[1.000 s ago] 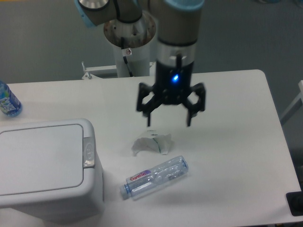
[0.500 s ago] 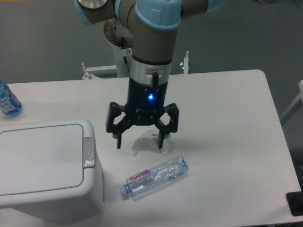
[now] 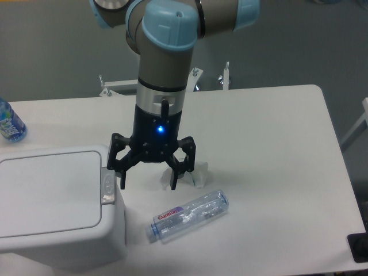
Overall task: Open the trash can
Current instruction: 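Push the gripper against the bin lid to swing it open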
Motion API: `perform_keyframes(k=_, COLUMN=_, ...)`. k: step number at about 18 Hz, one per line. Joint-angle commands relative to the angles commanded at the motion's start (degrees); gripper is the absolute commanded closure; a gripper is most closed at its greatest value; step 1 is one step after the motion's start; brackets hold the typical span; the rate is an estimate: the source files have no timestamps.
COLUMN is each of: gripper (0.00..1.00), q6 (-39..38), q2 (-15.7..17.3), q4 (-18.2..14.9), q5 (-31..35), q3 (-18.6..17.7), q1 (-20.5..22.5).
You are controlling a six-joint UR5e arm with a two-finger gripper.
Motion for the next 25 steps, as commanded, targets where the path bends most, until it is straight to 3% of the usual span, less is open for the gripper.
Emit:
perform_keyframes(k=19, gripper=0.0, q6=0.3, q2=-0.8, q4=0.1, q5=0.2, q3=-0.7, q1=-1.1)
perform_keyframes(k=25, gripper=0.0, q6=2.1, q2=-0.3, q4=0.5, q5=1.7, q3=4.7, q1=1.1)
